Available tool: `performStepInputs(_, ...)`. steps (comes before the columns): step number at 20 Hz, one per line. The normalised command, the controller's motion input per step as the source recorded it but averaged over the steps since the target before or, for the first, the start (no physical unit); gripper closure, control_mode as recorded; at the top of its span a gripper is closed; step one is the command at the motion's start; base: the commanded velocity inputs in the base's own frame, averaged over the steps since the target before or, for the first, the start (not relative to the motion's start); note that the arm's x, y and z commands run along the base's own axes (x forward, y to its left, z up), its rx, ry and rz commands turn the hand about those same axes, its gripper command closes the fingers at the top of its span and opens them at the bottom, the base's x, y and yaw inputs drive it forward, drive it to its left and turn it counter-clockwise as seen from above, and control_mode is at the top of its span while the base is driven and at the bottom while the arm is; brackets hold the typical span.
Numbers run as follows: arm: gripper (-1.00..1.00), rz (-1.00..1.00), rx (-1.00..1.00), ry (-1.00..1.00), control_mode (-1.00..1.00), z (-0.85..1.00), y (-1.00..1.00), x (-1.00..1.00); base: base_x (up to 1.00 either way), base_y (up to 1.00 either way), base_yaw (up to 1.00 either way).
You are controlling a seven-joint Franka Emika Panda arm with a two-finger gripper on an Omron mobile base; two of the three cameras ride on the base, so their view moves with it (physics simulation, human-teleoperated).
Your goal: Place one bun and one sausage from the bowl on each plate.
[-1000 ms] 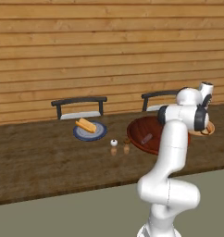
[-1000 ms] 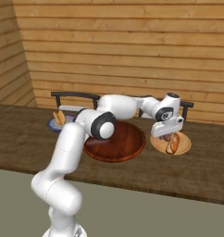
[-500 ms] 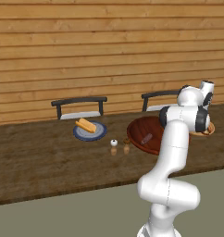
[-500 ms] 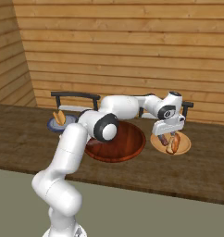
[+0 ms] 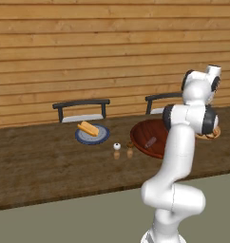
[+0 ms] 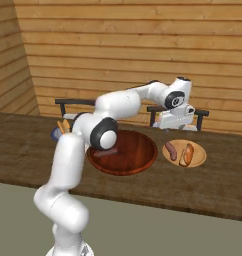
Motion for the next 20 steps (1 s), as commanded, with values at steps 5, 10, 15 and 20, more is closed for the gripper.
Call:
performStepInputs(5,-1.0,-0.22,-0.03,-0.24,-1.0,0.37,1.0,-0.64,0.0,0.0,0.0)
performStepInputs(10,-1.0,-0.29,0.0,-0.22,-1.0,0.12,1.0,-0.6,0.0,0.0,0.0)
performStepInputs(15,-1.0,-0.32,0.0,-0.06,-1.0,0.01,1.0,-0.51,0.0,0.0,0.0)
performStepInputs(20,-1.0,-0.33,0.01,0.02,-1.0,0.16,1.0,-0.05,0.0,0.0,0.0)
